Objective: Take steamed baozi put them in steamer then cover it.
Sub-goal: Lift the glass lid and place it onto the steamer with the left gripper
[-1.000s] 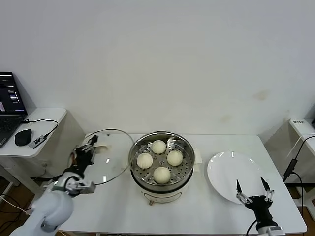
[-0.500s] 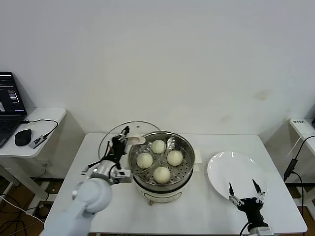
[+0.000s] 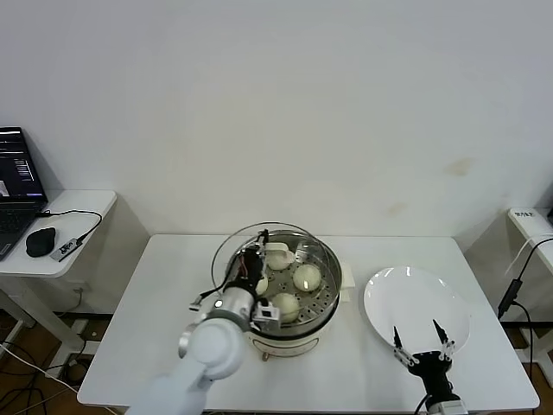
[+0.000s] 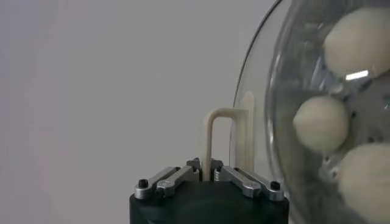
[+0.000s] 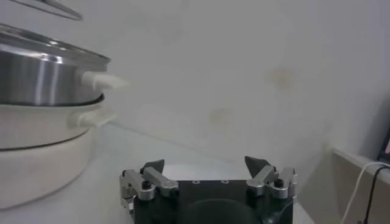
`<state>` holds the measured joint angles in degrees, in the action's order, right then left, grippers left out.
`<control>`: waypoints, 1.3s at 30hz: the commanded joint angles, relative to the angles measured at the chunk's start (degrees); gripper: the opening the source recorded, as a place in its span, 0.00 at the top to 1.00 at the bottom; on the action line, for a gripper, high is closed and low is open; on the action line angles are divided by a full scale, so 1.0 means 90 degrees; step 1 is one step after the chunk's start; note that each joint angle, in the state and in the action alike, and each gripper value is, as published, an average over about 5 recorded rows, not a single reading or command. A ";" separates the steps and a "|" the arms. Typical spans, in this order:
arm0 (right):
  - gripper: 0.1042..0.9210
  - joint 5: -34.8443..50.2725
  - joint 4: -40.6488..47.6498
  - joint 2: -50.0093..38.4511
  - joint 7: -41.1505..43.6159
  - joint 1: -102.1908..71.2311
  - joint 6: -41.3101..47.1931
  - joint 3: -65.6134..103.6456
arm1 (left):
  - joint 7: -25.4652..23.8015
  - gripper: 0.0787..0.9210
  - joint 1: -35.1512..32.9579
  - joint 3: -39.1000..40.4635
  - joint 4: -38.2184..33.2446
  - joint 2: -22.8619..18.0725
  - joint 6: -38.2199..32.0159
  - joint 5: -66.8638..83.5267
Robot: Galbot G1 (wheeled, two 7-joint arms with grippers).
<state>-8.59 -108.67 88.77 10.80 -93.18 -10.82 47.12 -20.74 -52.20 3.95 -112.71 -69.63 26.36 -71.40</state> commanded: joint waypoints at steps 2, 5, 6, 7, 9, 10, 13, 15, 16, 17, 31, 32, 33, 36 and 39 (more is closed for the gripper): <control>0.12 -0.0077 0.0070 0.0016 -0.0015 0.0004 -0.0013 -0.0060 | -0.0216 0.91 -0.0016 0.0357 0.0159 -0.0708 0.0052 -0.0655; 0.12 -0.0076 0.0082 0.0016 -0.0028 0.0000 -0.0011 -0.0078 | -0.0131 0.91 -0.0057 0.0343 0.0205 -0.0751 0.0022 -0.0657; 0.12 -0.0076 0.0083 0.0019 -0.0031 -0.0001 -0.0012 -0.0088 | -0.0103 0.91 -0.0075 0.0331 0.0223 -0.0762 0.0012 -0.0658; 0.12 -0.0077 0.0085 0.0020 -0.0032 -0.0002 -0.0012 -0.0099 | -0.0080 0.91 -0.0092 0.0314 0.0242 -0.0774 0.0001 -0.0662; 0.12 -0.0080 0.0090 0.0019 -0.0033 -0.0005 -0.0015 -0.0114 | -0.0038 0.91 -0.0114 0.0278 0.0288 -0.0803 -0.0019 -0.0670; 0.12 -0.0081 0.0095 0.0017 -0.0033 -0.0007 -0.0017 -0.0117 | -0.0015 0.91 -0.0120 0.0261 0.0312 -0.0820 -0.0031 -0.0675; 0.12 -0.0083 0.0109 0.0002 -0.0036 -0.0017 -0.0030 -0.0119 | 0.0059 0.91 -0.0123 0.0208 0.0391 -0.0874 -0.0069 -0.0697; 0.12 -0.0079 0.0114 -0.0012 -0.0039 -0.0027 -0.0039 -0.0118 | 0.0101 0.91 -0.0129 0.0177 0.0434 -0.0901 -0.0093 -0.0711; 0.12 -0.0078 0.0116 -0.0018 -0.0040 -0.0032 -0.0044 -0.0117 | 0.0112 0.91 -0.0137 0.0165 0.0448 -0.0907 -0.0101 -0.0718; 0.12 -0.0076 0.0117 -0.0025 -0.0040 -0.0035 -0.0047 -0.0116 | 0.0124 0.91 -0.0149 0.0151 0.0463 -0.0912 -0.0111 -0.0729; 0.12 -0.0067 0.0175 -0.0086 -0.0039 -0.0026 -0.0066 -0.0143 | 0.0210 0.91 -0.0326 0.0000 0.0575 -0.0937 -0.0207 -0.0814; 0.12 -0.0067 0.0176 -0.0087 -0.0039 -0.0025 -0.0065 -0.0148 | 0.0217 0.91 -0.0333 0.0000 0.0581 -0.0945 -0.0213 -0.0824; 0.12 -0.0067 0.0177 -0.0090 -0.0039 -0.0023 -0.0066 -0.0151 | 0.0224 0.91 -0.0337 -0.0003 0.0589 -0.0953 -0.0221 -0.0833; 0.12 -0.0065 0.0192 -0.0096 -0.0039 -0.0020 -0.0071 -0.0157 | 0.0263 0.91 -0.0338 -0.0017 0.0634 -0.0966 -0.0251 -0.0851; 0.12 -0.0069 0.0212 -0.0098 -0.0039 -0.0018 -0.0080 -0.0160 | 0.0300 0.91 -0.0323 -0.0050 0.0691 -0.0978 -0.0287 -0.0880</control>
<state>-9.19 -106.93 87.93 10.46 -93.37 -11.47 45.70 -18.44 -55.11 3.80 -107.11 -78.19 24.10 -78.82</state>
